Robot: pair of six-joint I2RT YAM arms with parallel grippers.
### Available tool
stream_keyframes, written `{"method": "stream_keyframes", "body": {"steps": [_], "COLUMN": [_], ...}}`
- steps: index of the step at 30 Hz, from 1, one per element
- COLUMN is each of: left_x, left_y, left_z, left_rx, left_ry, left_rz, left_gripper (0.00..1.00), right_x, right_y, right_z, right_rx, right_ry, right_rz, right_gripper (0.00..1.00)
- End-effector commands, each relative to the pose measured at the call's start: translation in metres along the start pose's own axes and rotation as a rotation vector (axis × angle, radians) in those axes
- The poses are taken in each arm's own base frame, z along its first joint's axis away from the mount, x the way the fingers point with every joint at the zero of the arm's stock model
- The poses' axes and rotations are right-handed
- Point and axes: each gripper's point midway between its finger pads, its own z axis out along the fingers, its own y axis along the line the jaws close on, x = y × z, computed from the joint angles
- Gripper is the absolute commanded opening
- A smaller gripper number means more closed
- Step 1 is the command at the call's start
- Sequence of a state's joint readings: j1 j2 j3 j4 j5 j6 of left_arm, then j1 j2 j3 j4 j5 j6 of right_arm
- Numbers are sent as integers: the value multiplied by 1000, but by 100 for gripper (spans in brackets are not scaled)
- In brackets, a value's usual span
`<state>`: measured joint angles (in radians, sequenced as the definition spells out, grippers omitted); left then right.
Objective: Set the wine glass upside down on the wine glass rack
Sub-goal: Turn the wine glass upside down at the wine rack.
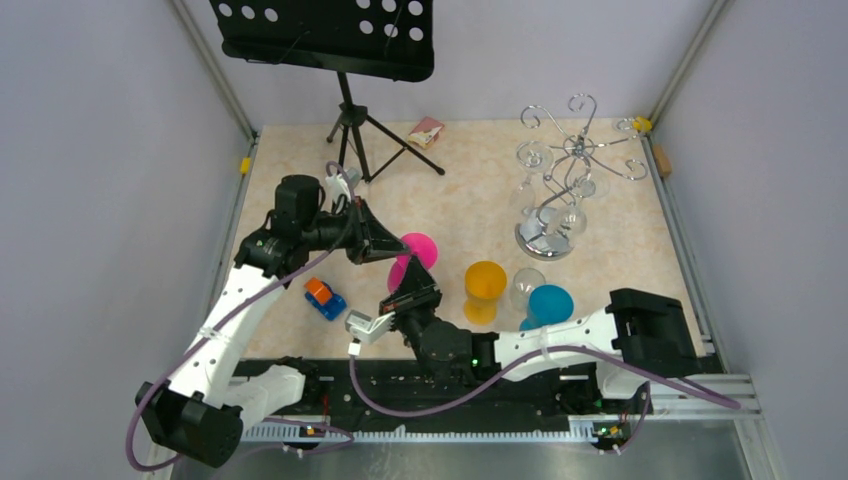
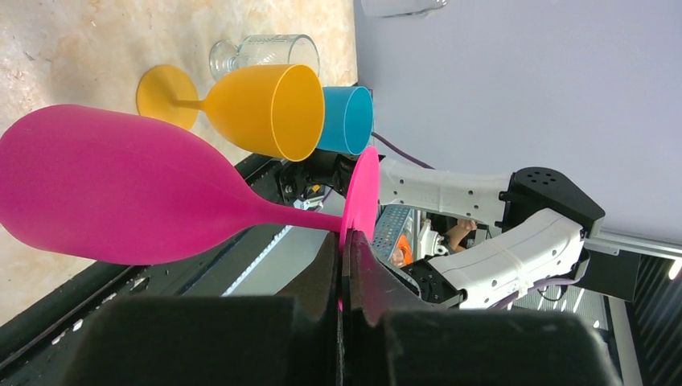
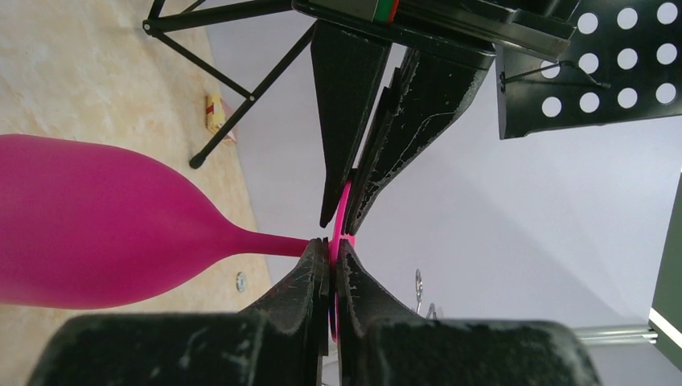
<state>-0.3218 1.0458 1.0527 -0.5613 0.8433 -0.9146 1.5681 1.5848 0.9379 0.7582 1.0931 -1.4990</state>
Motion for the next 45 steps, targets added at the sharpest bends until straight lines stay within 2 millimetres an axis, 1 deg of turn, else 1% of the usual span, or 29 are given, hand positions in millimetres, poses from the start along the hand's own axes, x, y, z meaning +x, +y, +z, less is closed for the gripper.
{"method": "stream_keyframes", "body": {"steps": [1, 3, 4, 5, 7, 8, 10, 13, 17, 22, 24, 27, 29, 33, 36, 41, 45], "left_x": [-2, -4, -5, -7, -9, -10, -14, -21, -29, -37, -40, -44, -47, -49, -48, -44, -40], "left_y": [0, 0, 0, 0, 0, 1, 3, 6, 6, 6, 7, 7, 5, 0, 1, 9, 13], "left_z": [4, 3, 2, 0, -2, -3, -6, -13, -24, -38, -44, -52, -58, -66, -69, -64, -59], "left_rx": [11, 0, -10, -19, -41, -55, -87, -148, -204, -274, -301, -332, -345, -342, -331, -329, -327], "left_ry": [-1, -15, -25, -34, -47, -54, -75, -118, -177, -234, -259, -297, -329, -393, -424, -405, -375], "left_rz": [21, 38, 51, 63, 85, 96, 124, 173, 246, 333, 367, 408, 422, 435, 432, 411, 392], "left_gripper": [0, 0, 0, 0, 0, 0, 0, 0, 0, 0, 0, 0, 0, 0, 0, 0, 0], "right_x": [-23, -24, -24, -24, -24, -23, -22, -22, -26, -37, -41, -44, -47, -53, -54, -53, -44], "right_y": [-14, -12, -10, -9, -4, -3, -2, -3, 5, 12, 12, 14, 10, -8, -22, -50, -78], "right_z": [1, 1, 1, 1, 1, 2, 2, 3, 4, 4, 4, 2, 1, 3, 6, 13, 21], "right_rx": [20, 13, 7, 2, -15, -17, -15, -15, -74, -172, -211, -262, -295, -322, -331, -332, -324], "right_ry": [-62, -61, -61, -60, -57, -51, -40, -15, -1, -1, -1, 8, 13, 24, 21, 14, 6], "right_rz": [43, 42, 42, 42, 32, 33, 54, 93, 137, 240, 293, 363, 421, 574, 672, 849, 1030], "right_gripper": [0, 0, 5, 14, 37, 44, 56, 68, 72, 75, 77, 83, 85, 87, 87, 89, 89]}}
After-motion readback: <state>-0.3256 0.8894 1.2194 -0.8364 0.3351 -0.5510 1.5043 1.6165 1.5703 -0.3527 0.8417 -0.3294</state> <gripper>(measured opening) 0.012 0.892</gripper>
